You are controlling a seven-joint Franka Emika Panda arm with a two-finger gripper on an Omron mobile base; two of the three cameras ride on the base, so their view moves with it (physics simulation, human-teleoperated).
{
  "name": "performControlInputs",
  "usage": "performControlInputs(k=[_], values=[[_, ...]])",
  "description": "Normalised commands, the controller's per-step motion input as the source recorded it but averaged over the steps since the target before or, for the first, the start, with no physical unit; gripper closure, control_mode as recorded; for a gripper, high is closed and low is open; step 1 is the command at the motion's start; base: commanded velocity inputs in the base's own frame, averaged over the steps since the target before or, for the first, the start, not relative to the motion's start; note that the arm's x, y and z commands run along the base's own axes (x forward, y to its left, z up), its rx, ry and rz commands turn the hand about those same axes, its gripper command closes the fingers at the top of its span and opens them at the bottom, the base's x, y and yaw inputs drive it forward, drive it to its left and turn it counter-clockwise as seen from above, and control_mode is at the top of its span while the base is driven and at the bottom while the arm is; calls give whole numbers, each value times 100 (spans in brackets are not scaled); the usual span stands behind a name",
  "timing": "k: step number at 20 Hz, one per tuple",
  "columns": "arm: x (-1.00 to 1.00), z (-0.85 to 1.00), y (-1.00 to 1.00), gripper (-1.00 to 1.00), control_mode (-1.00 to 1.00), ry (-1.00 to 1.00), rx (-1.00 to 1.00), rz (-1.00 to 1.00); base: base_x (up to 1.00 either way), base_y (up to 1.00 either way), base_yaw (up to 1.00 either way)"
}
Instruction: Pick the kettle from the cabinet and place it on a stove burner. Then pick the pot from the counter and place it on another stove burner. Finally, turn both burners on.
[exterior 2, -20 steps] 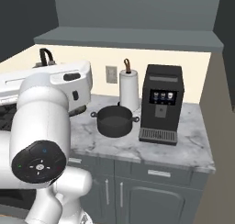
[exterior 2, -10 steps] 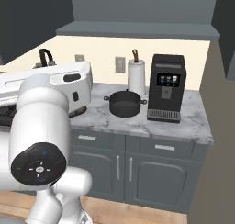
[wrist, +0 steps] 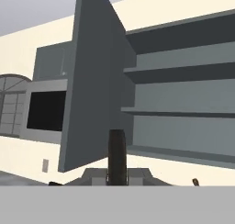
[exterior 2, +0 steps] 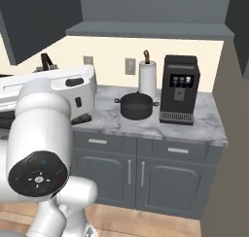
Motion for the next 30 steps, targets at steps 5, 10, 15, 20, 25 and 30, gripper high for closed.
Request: performControlInputs(k=[5,10,15,20,25,30], values=[[0,0,0,100,100,0,0,0,-39,75,-9],[0,0,0,100,100,0,0,0,24,76,-13],[0,0,0,100,100,0,0,0,33,50,-14],[0,0,0,100,100,0,0,0,-2,31,-27],[0,0,0,100,100,0,0,0,-26,26,-44],[0,0,0,100,100,0,0,0,-22,49,-53]])
